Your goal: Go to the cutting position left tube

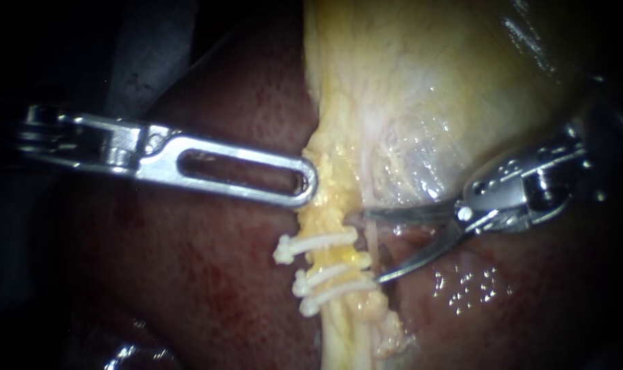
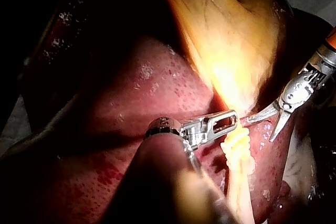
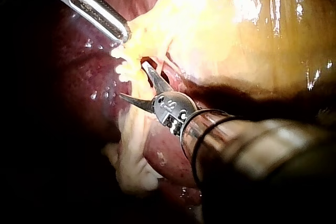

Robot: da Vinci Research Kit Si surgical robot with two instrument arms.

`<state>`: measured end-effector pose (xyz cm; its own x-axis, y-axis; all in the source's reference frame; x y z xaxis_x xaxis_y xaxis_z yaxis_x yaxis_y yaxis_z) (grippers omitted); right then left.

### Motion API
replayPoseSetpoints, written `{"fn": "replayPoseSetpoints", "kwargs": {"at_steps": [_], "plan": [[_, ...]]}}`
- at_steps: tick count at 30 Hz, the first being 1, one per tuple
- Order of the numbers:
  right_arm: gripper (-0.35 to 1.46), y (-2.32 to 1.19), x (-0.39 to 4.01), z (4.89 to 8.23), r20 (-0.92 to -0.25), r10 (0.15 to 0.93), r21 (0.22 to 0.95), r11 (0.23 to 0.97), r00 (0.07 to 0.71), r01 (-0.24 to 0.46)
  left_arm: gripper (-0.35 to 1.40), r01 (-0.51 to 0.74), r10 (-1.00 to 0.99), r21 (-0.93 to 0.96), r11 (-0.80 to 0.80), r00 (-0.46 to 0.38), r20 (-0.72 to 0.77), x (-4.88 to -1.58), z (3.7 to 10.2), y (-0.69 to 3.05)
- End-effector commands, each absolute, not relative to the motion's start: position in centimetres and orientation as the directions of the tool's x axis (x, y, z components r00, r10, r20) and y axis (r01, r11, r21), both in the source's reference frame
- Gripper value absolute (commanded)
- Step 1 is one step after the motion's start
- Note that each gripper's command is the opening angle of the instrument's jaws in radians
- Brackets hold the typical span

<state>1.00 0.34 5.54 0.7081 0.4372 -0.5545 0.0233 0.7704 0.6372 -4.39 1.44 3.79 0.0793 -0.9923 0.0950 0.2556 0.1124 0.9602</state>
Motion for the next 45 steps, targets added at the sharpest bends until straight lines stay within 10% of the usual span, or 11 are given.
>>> {"fn": "replayPoseSetpoints", "kwargs": {"at_steps": [1, 45], "plan": [[0.98, 0.34, 0.99, 5.56, -0.551, 0.438, 0.638, 0.77, 0.71, 0.019, -0.35, 0.256, -0.992, 0.96, 0.113, 0.079, 0.095, -4.39, 3.78, 1.44], [0.55, 0.11, 1.33, 5.81, -0.447, 0.542, 0.716, 0.693, 0.711, -0.078, -0.35, 0.258, -0.993, 0.96, 0.111, 0.077, 0.095, -4.43, 3.75, 1.42]]}}
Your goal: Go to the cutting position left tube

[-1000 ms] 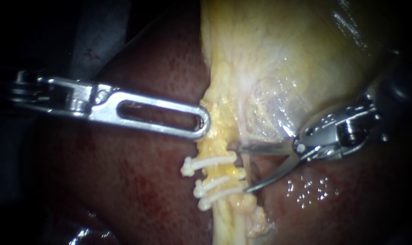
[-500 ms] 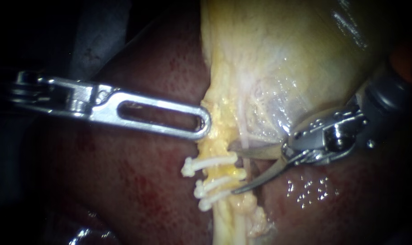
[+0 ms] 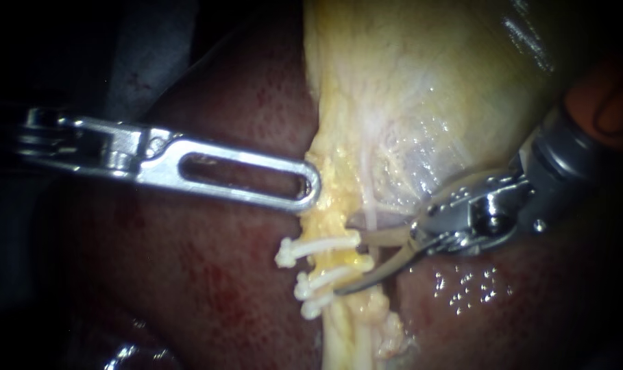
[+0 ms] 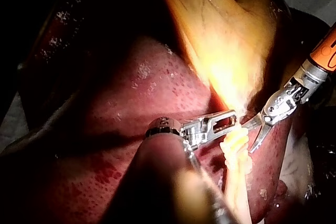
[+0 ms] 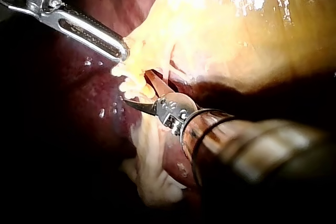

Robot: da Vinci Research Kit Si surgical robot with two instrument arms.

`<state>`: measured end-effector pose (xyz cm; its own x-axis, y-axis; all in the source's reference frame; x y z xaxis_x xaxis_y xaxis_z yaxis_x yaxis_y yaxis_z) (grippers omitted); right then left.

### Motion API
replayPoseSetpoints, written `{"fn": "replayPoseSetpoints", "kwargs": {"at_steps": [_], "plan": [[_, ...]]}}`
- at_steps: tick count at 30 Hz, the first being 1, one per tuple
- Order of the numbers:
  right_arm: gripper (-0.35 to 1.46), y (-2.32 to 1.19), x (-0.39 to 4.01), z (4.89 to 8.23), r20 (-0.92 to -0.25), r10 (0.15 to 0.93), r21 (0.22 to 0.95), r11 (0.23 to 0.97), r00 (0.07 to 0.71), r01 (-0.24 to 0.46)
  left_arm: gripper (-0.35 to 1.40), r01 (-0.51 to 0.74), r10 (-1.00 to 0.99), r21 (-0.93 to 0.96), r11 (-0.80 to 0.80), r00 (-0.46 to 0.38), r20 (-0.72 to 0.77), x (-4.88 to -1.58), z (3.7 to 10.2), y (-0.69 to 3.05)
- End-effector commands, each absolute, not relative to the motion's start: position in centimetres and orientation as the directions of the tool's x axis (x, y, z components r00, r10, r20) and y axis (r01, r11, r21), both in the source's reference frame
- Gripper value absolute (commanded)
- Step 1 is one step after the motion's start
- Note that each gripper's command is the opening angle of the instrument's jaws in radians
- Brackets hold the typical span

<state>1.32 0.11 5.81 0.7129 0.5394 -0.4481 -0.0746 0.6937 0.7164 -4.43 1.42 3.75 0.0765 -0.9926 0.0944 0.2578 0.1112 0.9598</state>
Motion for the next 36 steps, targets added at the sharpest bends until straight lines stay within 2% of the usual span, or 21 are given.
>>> {"fn": "replayPoseSetpoints", "kwargs": {"at_steps": [1, 14, 21, 36], "plan": [[0.55, 0.11, 1.34, 5.81, -0.449, 0.544, 0.717, 0.693, 0.709, -0.077, -0.35, 0.258, -0.993, 0.96, 0.111, 0.077, 0.095, -4.43, 3.75, 1.42], [0.46, 0.09, 1.48, 5.86, -0.434, 0.591, 0.74, 0.664, 0.68, -0.105, -0.35, 0.258, -0.993, 0.96, 0.111, 0.076, 0.095, -4.45, 3.75, 1.42], [0.43, 0.08, 1.54, 5.92, -0.447, 0.613, 0.75, 0.653, 0.651, -0.099, -0.35, 0.259, -0.993, 0.96, 0.111, 0.075, 0.095, -4.45, 3.75, 1.42], [0.38, 0.08, 1.56, 6.03, -0.434, 0.635, 0.751, 0.647, 0.64, -0.133, -0.35, 0.259, -0.993, 0.96, 0.111, 0.075, 0.095, -4.46, 3.75, 1.42]]}}
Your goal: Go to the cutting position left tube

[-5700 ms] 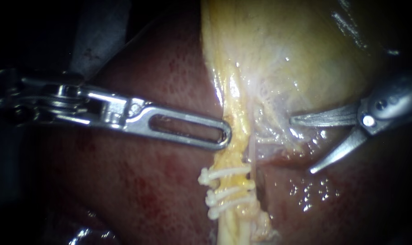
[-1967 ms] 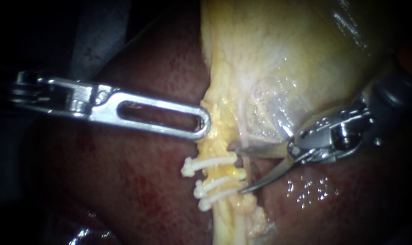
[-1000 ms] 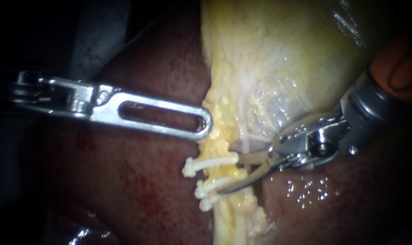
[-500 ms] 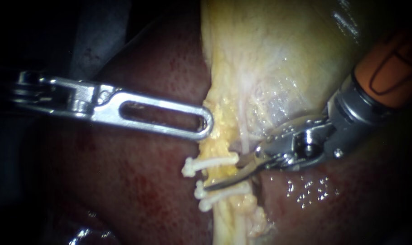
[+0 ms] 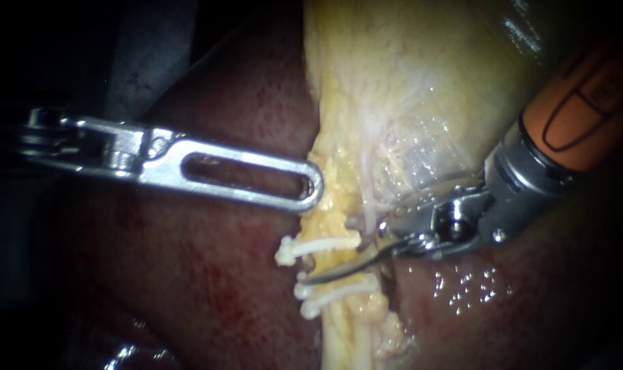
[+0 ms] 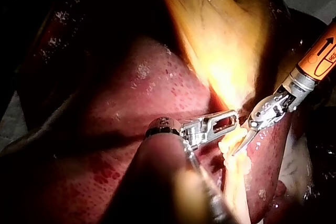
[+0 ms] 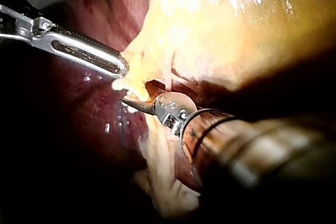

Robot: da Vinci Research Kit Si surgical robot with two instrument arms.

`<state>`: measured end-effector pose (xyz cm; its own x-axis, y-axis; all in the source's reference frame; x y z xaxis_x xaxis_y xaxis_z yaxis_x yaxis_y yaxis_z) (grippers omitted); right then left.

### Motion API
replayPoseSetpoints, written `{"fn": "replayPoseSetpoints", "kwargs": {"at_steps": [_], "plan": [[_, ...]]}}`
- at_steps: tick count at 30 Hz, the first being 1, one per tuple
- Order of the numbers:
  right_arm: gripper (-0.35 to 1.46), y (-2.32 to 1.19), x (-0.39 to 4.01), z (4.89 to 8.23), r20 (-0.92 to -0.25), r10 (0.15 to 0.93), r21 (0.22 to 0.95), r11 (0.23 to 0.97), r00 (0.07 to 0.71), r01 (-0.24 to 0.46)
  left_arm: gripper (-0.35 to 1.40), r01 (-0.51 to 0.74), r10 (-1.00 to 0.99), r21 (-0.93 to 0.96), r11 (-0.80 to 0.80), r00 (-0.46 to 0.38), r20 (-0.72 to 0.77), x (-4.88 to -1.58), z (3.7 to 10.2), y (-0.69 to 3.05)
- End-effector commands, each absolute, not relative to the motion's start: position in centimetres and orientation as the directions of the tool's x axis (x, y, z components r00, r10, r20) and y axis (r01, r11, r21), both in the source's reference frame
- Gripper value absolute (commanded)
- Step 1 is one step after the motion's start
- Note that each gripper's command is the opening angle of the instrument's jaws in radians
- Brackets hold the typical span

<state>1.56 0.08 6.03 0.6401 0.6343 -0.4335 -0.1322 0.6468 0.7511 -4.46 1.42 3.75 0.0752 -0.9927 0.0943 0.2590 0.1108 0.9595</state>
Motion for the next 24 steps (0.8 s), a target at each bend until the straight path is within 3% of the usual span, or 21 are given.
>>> {"fn": "replayPoseSetpoints", "kwargs": {"at_steps": [1, 11, 24], "plan": [[0.38, 0.08, 1.56, 6.04, -0.43, 0.638, 0.753, 0.643, 0.639, -0.136, -0.35, 0.259, -0.993, 0.96, 0.111, 0.075, 0.095, -4.46, 3.75, 1.42], [0.3, 0.09, 1.57, 6.04, -0.426, 0.684, 0.779, 0.61, 0.592, -0.145, -0.35, 0.259, -0.993, 0.96, 0.111, 0.075, 0.095, -4.45, 3.75, 1.42], [0.25, 0.09, 1.59, 6.04, -0.424, 0.69, 0.782, 0.606, 0.587, -0.147, -0.35, 0.259, -0.993, 0.96, 0.111, 0.075, 0.095, -4.45, 3.75, 1.42]]}}
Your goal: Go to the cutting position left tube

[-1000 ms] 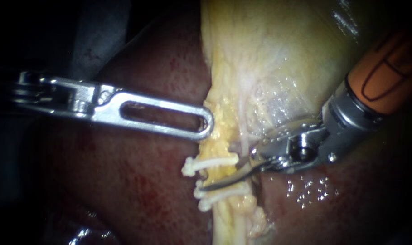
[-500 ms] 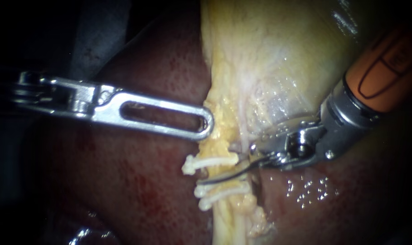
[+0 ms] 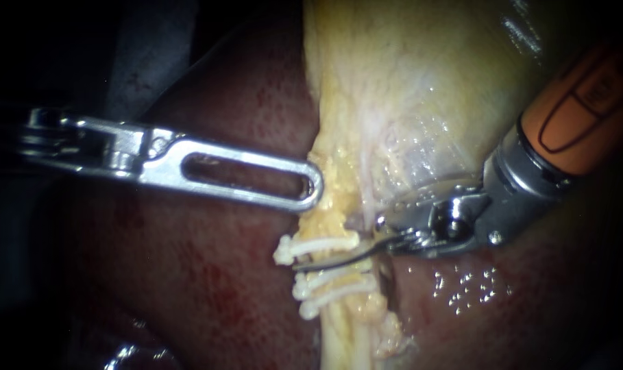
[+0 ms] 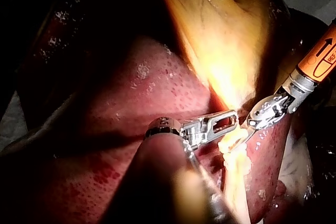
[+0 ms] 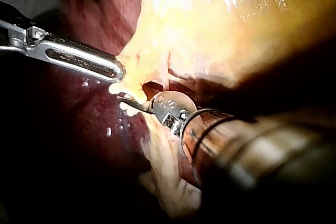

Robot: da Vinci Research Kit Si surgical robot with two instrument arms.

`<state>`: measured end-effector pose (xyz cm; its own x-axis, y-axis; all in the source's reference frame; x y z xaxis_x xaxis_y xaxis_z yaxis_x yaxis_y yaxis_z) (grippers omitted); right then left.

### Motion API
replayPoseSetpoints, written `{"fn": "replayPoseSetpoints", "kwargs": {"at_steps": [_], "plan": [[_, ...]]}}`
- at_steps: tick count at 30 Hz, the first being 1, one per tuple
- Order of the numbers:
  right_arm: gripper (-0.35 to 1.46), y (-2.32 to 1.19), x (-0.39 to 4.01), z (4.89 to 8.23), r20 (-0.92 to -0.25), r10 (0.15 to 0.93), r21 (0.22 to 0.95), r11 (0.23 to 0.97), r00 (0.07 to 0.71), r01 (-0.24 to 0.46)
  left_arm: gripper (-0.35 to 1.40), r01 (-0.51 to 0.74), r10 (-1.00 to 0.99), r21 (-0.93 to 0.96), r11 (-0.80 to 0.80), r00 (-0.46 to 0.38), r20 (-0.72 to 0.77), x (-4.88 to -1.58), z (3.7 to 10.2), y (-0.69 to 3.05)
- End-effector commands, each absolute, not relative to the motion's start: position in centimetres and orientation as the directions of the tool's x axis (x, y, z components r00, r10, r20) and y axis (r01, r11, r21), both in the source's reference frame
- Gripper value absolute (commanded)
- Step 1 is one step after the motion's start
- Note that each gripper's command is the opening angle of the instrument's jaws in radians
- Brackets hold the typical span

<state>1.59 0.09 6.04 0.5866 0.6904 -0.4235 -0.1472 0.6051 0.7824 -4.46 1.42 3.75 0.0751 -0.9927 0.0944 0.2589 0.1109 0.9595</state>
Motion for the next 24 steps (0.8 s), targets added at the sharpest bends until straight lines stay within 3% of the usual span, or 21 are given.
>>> {"fn": "replayPoseSetpoints", "kwargs": {"at_steps": [1, 8, 13, 16, 24], "plan": [[0.23, 0.09, 1.59, 6.04, -0.424, 0.69, 0.782, 0.606, 0.587, -0.147, -0.35, 0.259, -0.993, 0.96, 0.111, 0.075, 0.095, -4.46, 3.75, 1.42], [0.13, 0.07, 1.58, 6.06, -0.425, 0.689, 0.781, 0.607, 0.587, -0.146, -0.35, 0.259, -0.993, 0.96, 0.111, 0.075, 0.095, -4.45, 3.74, 1.42], [-0.09, 0.06, 1.58, 6.07, -0.427, 0.687, 0.78, 0.608, 0.588, -0.145, -0.35, 0.259, -0.993, 0.959, 0.111, 0.075, 0.094, -4.46, 3.74, 1.41], [-0.35, 0.05, 1.57, 6.09, -0.424, 0.691, 0.783, 0.604, 0.585, -0.147, -0.35, 0.259, -0.993, 0.959, 0.111, 0.075, 0.094, -4.46, 3.74, 1.41], [-0.35, 0.05, 1.56, 6.09, -0.437, 0.678, 0.775, 0.617, 0.591, -0.136, -0.35, 0.259, -0.993, 0.96, 0.11, 0.075, 0.094, -4.46, 3.72, 1.42]]}}
